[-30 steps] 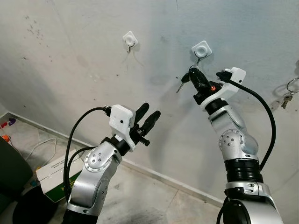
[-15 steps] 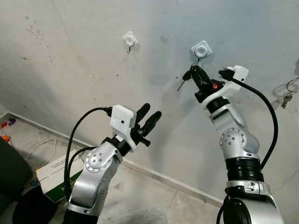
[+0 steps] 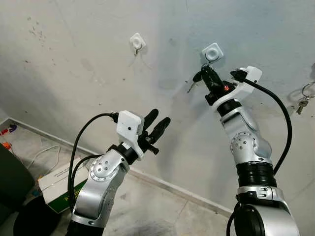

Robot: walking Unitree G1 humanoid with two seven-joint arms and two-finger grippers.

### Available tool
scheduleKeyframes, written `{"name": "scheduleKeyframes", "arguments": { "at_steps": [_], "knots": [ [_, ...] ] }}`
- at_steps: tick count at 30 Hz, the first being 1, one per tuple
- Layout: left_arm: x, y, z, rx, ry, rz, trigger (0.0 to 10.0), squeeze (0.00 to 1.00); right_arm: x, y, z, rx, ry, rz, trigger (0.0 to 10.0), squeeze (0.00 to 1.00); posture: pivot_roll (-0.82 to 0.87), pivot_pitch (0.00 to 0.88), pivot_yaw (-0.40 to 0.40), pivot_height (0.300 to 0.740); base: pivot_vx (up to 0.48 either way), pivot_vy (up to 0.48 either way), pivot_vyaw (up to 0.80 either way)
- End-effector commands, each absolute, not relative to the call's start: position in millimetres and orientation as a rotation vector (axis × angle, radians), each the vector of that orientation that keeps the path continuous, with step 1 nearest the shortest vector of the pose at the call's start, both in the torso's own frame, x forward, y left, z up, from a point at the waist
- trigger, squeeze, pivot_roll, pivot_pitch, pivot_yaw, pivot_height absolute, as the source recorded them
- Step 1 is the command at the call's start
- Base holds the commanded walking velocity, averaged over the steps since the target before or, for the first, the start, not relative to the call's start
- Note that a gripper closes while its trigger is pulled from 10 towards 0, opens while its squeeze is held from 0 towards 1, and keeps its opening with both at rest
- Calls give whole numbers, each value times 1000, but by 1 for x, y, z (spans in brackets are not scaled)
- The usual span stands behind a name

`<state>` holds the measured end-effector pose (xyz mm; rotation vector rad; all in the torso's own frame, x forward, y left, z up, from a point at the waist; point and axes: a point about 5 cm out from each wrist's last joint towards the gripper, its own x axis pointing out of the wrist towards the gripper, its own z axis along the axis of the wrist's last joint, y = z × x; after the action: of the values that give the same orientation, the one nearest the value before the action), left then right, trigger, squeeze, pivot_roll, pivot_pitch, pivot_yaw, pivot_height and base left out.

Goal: Hang keys on a hook

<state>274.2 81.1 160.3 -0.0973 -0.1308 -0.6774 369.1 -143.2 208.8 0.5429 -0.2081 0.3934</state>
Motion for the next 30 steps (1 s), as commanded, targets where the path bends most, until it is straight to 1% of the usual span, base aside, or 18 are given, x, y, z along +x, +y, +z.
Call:
{"name": "scheduleKeyframes", "arguments": {
  "at_steps": [1,23,30],
  "knots": [
    [275,84,161,-83,-132,-667,10000,0,372,-140,214,547,-216,394,10000,0,-8,0,112,740,0,0,0],
    [276,83,161,-82,-134,-671,10000,0,371,-143,188,670,-120,337,10000,0,-7,0,114,740,0,0,0],
    [275,82,161,-82,-134,-672,10000,0,370,-143,187,651,-118,334,10000,0,-9,0,114,740,0,0,0]
  ]
}}
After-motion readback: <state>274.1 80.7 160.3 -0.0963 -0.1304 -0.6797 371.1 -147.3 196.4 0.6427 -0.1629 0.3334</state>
